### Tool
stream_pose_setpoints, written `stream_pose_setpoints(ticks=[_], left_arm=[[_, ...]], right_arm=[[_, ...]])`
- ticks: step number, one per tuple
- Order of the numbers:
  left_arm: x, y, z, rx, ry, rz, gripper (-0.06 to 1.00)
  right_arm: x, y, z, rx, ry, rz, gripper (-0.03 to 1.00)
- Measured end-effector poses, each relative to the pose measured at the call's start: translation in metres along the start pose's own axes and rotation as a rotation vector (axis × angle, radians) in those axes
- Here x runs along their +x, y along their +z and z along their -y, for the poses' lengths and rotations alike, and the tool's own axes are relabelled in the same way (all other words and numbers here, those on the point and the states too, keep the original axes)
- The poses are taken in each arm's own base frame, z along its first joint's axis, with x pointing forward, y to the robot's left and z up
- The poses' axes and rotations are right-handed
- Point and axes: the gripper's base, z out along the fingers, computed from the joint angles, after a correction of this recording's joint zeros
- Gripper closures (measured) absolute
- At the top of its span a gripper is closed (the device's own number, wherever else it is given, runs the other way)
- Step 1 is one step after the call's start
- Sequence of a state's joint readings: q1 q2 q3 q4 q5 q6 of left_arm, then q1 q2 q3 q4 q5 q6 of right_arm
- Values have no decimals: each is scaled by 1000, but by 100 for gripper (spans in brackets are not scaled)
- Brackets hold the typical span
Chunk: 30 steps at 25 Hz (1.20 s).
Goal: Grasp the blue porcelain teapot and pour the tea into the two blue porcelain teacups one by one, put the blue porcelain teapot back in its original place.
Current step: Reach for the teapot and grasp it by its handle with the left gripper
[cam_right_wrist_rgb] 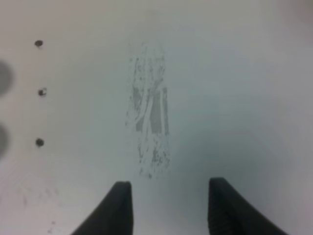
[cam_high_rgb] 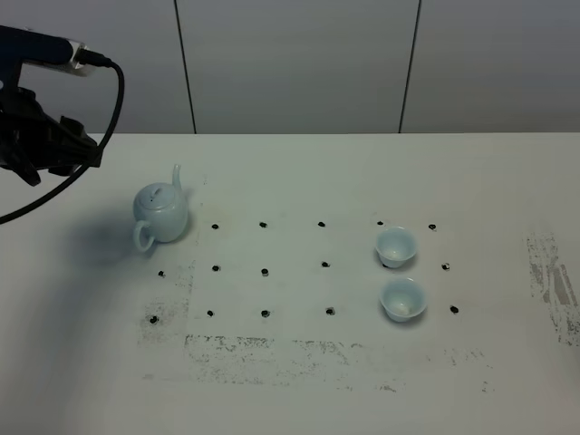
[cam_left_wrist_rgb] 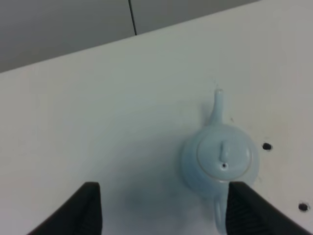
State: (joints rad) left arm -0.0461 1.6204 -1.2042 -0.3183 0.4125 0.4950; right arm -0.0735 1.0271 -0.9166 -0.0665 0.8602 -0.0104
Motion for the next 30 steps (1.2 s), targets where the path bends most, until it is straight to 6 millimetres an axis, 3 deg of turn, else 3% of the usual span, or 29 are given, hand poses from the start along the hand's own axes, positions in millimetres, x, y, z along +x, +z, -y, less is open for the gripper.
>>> stream_pose_setpoints(ticks=[9,12,16,20,30], left_arm=[[6,2,32,85,77,-116,42],[6,3,43,94,108,-133,42],[6,3,49,102,125,-134,42],[6,3,49,101,125,-131,42],[4,3,49,95,121,-116,42]], right_arm=[[111,-81,-3,-7,30,183,62],[140,-90,-4,-4,35,264,62],[173,-89,-7,-12,42,329,62],[191,-91,-9,-22,49,374,62],[192,-92,-11,-71,51,387,63]])
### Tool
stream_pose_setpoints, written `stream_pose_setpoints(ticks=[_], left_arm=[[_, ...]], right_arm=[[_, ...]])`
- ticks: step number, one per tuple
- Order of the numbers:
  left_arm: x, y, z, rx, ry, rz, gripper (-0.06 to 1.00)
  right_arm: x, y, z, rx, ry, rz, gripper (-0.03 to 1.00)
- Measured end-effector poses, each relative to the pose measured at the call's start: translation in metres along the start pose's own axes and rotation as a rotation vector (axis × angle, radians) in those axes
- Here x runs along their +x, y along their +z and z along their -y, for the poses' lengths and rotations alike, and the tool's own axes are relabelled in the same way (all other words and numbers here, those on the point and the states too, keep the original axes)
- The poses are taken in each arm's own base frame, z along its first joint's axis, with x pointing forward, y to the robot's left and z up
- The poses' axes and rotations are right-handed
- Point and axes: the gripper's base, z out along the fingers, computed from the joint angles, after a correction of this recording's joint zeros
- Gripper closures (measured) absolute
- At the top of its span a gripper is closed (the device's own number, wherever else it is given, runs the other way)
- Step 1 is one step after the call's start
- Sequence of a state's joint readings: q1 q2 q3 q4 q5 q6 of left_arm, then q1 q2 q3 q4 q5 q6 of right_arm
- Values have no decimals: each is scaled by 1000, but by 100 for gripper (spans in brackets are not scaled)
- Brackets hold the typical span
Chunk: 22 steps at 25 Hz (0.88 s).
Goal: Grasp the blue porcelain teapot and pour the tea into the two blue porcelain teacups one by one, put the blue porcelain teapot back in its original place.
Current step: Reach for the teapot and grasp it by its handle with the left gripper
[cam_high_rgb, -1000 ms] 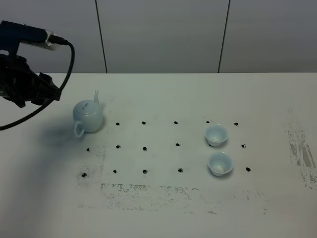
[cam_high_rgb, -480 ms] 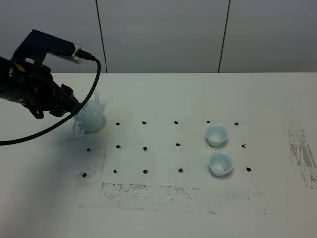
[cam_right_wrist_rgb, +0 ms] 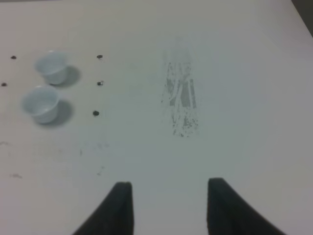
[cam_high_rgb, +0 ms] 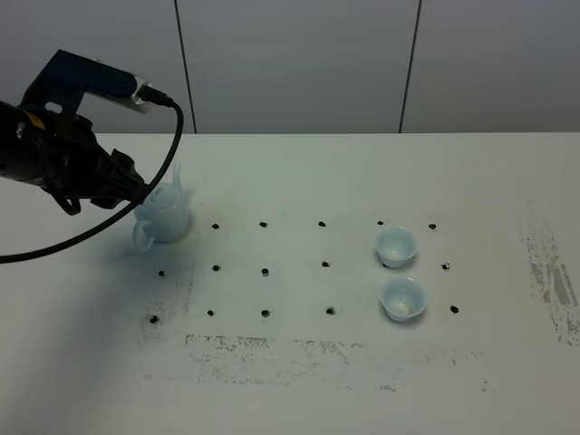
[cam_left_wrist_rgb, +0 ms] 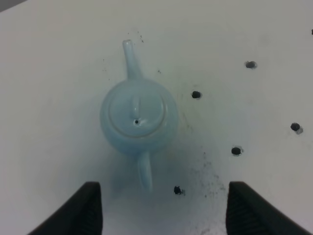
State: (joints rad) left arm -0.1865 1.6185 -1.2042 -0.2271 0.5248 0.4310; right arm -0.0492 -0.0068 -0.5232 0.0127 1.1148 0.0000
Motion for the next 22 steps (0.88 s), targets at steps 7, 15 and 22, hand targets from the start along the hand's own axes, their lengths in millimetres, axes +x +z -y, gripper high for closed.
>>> stream_pose_setpoints(ticks=[7,15,22], left_arm=[[3,-1,0,3,22,-41,43],[-10,-18,17,-12,19,-164,45],[-6,-17,15,-217,-104,-213,46]], right_arm=[[0,0,0,-32,-14,0,63],[0,0,0,-32,-14,0,63],[0,0,0,-32,-14,0,63]])
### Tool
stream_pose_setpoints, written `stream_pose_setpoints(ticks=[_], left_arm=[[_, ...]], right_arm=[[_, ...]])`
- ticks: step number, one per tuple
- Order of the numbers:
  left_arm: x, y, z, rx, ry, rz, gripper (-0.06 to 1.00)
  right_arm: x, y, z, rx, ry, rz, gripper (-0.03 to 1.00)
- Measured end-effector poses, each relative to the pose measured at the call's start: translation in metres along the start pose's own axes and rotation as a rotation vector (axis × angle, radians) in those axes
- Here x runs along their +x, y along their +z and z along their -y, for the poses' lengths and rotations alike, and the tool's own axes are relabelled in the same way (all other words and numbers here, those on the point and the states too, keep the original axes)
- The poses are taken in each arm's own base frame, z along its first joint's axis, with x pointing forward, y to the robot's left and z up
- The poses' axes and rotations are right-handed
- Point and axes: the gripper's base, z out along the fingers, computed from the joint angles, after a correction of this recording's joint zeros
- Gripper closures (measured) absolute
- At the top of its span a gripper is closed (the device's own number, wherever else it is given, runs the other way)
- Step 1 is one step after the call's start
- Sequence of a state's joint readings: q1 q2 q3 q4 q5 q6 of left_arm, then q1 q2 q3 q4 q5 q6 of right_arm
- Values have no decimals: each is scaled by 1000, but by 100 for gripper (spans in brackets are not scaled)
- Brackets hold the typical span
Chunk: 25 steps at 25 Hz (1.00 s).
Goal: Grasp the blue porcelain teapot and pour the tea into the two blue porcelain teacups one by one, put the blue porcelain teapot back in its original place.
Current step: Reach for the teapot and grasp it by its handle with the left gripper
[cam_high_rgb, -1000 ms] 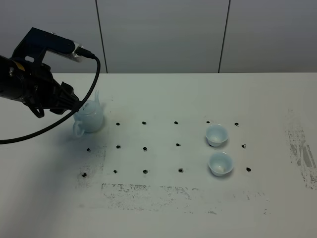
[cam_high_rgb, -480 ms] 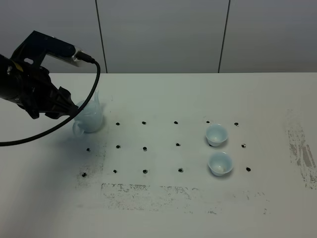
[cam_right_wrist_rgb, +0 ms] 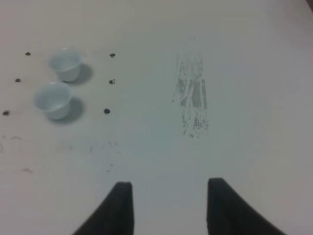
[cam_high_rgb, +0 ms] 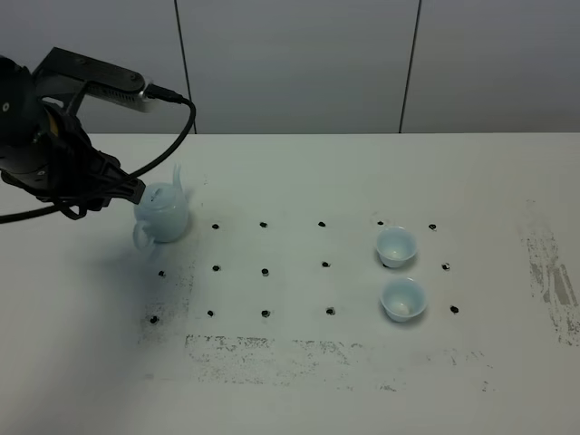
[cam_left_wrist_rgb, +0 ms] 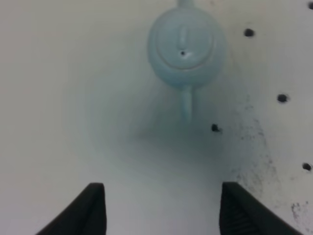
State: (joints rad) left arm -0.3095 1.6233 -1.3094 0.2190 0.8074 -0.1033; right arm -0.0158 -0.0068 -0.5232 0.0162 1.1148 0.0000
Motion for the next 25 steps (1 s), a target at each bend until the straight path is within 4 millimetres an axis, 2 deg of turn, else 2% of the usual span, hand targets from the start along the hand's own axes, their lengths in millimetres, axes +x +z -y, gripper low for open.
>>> stream_pose_setpoints(ticks=[4,10,14,18,25], left_arm=[[2,21,-7,-13,-69,-52,46],[-3,75,-4,37,-87,-103,46],[-15,106,1,78,-67,-156,46],[-23,124,4,91,-67,-176,46],[-21,148,9,111,-78,-198,49]], right_arm=[[0,0,0,0,0,0,63],[0,0,0,0,0,0,63],[0,0,0,-1,0,0,63],[0,0,0,-1,0,0,63],[0,0,0,-1,0,0,63]])
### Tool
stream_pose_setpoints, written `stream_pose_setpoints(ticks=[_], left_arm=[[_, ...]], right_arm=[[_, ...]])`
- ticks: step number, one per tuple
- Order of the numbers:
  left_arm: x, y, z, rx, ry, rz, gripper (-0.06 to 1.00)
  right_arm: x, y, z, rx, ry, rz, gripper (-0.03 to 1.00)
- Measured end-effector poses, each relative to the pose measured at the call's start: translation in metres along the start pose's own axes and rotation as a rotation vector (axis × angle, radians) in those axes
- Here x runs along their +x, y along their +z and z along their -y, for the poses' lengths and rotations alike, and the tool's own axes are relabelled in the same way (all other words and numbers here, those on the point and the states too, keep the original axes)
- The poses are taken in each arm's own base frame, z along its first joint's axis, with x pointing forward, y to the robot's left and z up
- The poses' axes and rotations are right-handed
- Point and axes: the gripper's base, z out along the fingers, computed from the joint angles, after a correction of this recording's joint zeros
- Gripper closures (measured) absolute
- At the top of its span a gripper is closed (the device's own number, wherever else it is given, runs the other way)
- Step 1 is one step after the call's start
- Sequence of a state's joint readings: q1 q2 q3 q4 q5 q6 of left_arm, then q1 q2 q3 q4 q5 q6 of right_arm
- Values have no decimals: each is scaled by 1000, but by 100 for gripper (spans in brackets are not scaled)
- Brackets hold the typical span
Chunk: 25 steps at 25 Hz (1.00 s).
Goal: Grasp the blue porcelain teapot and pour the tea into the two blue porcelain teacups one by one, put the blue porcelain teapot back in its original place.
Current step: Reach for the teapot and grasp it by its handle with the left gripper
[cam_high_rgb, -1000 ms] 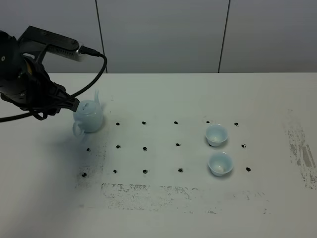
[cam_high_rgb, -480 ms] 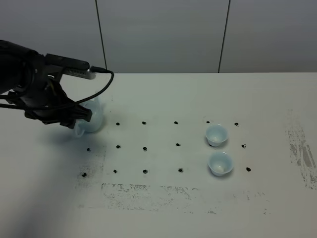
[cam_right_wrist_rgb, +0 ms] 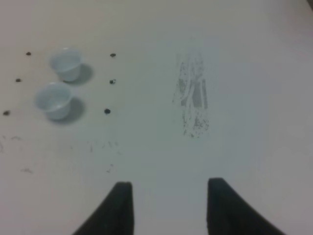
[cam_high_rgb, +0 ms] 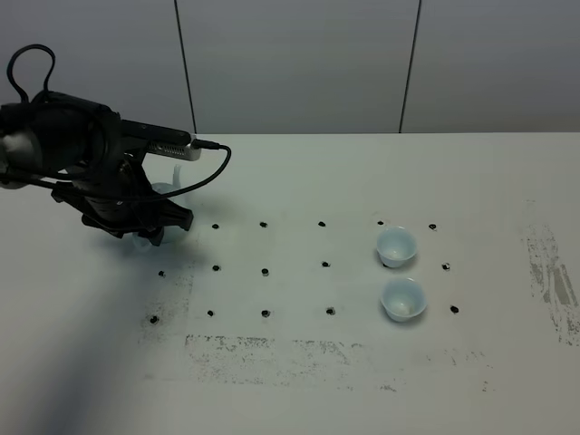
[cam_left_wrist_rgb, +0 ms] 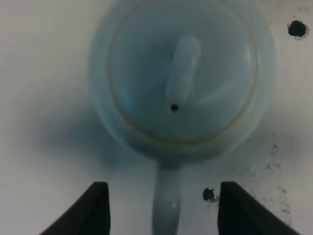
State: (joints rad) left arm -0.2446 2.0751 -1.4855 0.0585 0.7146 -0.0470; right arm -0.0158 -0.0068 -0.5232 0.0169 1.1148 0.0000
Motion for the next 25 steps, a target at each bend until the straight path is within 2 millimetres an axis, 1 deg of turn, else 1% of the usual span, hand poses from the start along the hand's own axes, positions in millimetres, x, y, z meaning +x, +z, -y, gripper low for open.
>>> stream_pose_setpoints(ticks=[6,8,9,10,12,13,14,20,25], left_arm=[[-1,5,1,7,-4,6,50],[-1,7,2,15,-7,3,54],[0,8,2,19,-4,0,57],[0,10,3,19,2,-3,64],[0,11,3,20,9,-5,80],[0,11,3,19,12,-2,86],[-1,11,2,19,13,2,89],[-2,11,0,19,25,16,90],[-2,11,0,18,68,18,90]], right_arm=[[0,0,0,0,0,0,63],[0,0,0,0,0,0,63],[0,0,0,0,0,0,63],[0,0,0,0,0,0,63],[0,0,0,0,0,0,63],[0,0,0,0,0,0,63],[0,0,0,0,0,0,63],[0,0,0,0,0,0,63],[0,0,0,0,0,0,63]])
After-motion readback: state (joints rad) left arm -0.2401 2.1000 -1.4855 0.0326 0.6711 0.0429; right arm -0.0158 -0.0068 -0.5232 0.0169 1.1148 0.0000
